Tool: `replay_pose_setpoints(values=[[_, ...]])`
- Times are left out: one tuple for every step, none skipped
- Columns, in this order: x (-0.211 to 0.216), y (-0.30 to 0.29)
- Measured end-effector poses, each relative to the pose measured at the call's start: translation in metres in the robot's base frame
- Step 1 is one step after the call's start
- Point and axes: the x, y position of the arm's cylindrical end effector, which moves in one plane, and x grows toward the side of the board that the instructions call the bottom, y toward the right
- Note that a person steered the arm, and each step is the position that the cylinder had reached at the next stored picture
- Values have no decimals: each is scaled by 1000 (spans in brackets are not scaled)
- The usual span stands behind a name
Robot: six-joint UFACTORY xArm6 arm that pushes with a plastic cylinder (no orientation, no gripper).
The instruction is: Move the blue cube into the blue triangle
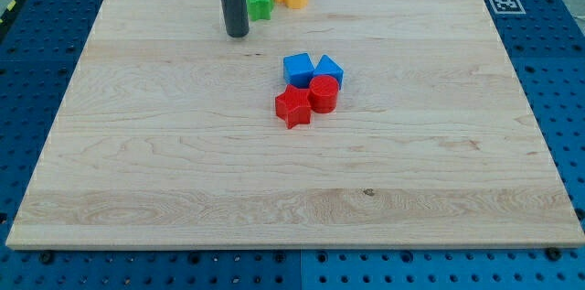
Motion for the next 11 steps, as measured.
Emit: replay_pose_setpoints(values=[[0,0],[0,1],[17,1],[58,1],[90,4],[93,14],[93,55],[93,77],[93,98],[93,114],[93,118]])
